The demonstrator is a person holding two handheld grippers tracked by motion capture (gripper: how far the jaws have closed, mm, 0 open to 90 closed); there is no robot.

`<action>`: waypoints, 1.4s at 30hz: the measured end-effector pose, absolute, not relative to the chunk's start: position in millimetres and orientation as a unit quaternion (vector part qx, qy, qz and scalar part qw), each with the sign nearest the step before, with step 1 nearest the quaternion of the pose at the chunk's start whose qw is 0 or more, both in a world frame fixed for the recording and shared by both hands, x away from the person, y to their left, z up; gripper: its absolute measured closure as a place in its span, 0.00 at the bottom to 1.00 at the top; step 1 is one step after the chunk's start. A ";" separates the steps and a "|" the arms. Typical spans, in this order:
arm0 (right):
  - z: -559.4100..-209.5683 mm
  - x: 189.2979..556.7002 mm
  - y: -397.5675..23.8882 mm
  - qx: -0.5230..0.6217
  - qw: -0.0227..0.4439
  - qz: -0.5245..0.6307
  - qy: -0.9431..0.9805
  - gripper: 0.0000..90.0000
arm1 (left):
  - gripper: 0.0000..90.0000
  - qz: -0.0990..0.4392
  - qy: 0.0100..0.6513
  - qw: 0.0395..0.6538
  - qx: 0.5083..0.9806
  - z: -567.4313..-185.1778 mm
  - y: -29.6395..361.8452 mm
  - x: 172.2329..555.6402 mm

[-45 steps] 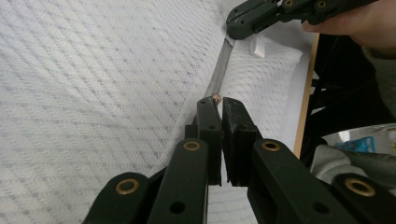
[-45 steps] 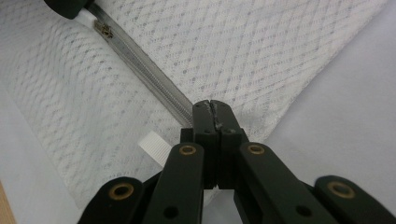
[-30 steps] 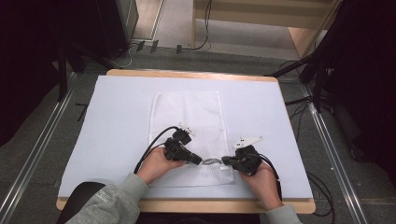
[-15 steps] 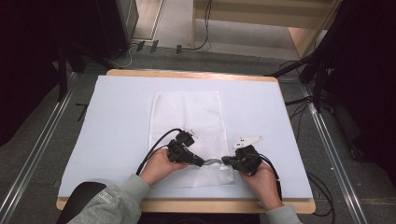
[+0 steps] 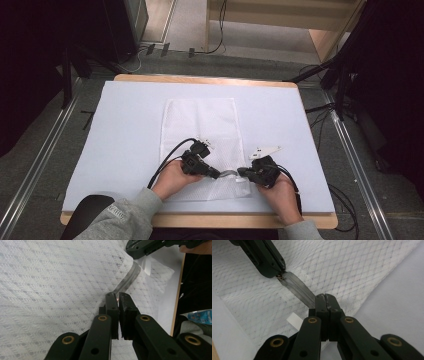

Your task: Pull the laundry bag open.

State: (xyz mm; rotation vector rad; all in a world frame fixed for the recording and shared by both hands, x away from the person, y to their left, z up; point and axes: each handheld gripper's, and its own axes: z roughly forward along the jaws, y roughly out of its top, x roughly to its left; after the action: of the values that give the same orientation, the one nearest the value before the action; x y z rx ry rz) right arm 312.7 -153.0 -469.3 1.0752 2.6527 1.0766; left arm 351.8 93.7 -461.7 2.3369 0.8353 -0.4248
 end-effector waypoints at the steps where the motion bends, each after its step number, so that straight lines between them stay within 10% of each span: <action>1: -469.2 312.6 -152.9 0.351 0.042 0.351 0.867 1.00 | 0.98 -0.160 0.315 0.306 0.884 -461.0 95.1 352.3; 42: -472.4 311.7 -155.8 0.344 0.044 0.367 0.863 1.00 | 0.98 -0.153 0.381 0.294 0.863 -445.9 206.6 345.3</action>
State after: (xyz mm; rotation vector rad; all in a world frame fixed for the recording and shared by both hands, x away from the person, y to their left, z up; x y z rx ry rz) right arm 311.7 -155.8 -472.4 1.0511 2.6377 1.1222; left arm 345.3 206.6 -445.9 2.2988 1.0155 -0.4064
